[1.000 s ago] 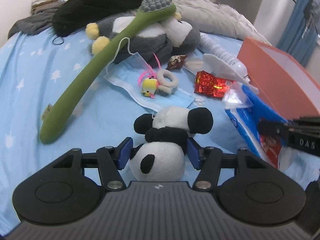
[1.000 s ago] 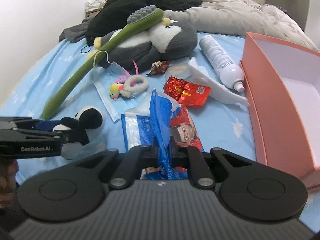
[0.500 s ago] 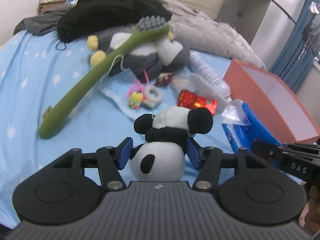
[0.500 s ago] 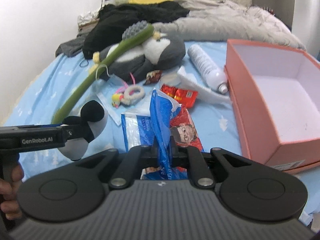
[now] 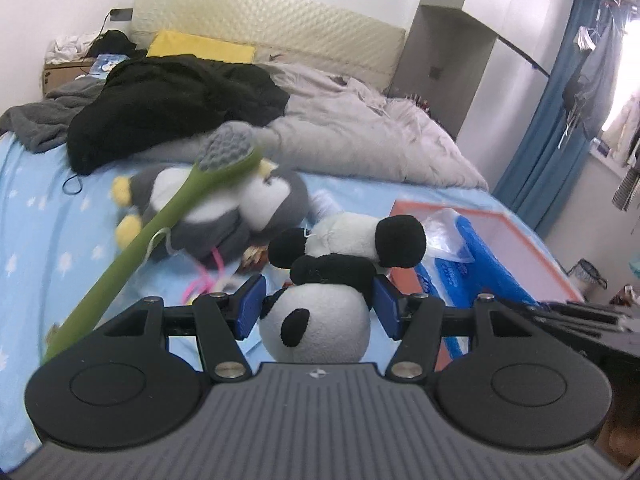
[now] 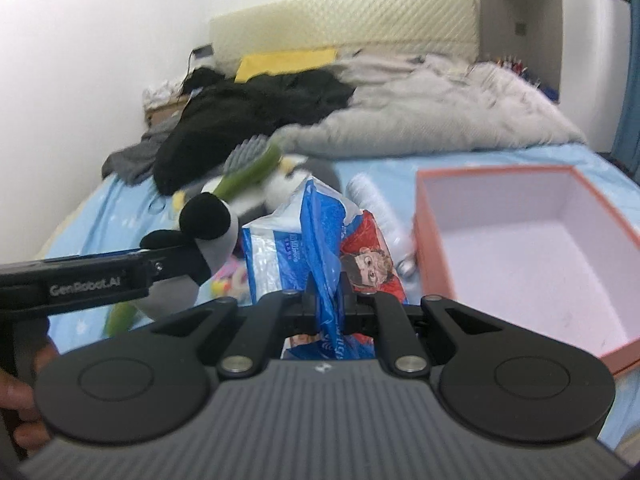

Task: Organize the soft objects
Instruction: 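Carry the panda and snack bag over the pink box and release both, then lift both open grippers out of the pink box and back away, then grasp the yellow bird toy with the left gripper while the right grasps the red wrapper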

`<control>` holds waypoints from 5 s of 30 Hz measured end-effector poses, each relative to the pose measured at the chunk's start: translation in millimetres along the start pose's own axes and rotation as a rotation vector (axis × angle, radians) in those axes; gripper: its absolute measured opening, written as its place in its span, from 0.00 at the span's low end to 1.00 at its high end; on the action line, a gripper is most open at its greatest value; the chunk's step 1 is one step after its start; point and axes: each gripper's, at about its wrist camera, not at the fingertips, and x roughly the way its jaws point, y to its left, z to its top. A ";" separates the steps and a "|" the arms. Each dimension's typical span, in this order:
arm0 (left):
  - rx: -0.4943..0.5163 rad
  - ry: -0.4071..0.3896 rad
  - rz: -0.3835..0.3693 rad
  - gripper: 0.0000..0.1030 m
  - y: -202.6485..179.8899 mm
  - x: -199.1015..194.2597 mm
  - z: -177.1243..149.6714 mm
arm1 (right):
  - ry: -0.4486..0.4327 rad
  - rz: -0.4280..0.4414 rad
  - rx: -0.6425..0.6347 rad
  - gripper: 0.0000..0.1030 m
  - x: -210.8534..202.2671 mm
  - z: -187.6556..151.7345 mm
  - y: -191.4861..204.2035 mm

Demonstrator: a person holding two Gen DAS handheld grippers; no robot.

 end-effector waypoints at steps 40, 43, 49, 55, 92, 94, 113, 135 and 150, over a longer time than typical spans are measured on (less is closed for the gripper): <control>0.151 0.300 -0.247 0.62 -236.0 227.9 5.9 | 0.133 -0.246 0.196 0.11 71.9 -5.2 -251.1; 0.155 0.327 -0.225 0.62 -237.2 246.9 -2.4 | 0.160 -0.240 0.205 0.11 84.3 -13.4 -259.6; 0.158 0.352 -0.207 0.64 -234.1 262.1 -9.0 | 0.190 -0.222 0.216 0.15 96.4 -19.4 -264.3; 0.173 0.337 -0.217 0.67 -228.8 243.9 -0.9 | 0.184 -0.228 0.211 0.40 88.8 -11.7 -261.4; 0.143 0.024 -0.169 0.67 -77.7 -29.7 30.9 | -0.099 -0.089 0.099 0.40 -69.6 22.9 -52.8; 0.139 0.015 -0.156 0.67 -70.3 -38.3 25.5 | -0.097 -0.073 0.101 0.40 -72.3 17.7 -45.2; 0.099 -0.052 -0.065 0.67 -5.4 -90.2 -26.4 | -0.053 0.016 0.091 0.40 -79.3 -33.1 14.9; 0.012 0.028 0.011 0.67 36.8 -58.2 -67.2 | 0.063 0.050 0.091 0.40 -42.9 -74.6 33.5; -0.021 0.119 0.061 0.65 81.7 41.4 -70.8 | 0.159 0.051 0.091 0.62 52.2 -69.9 18.1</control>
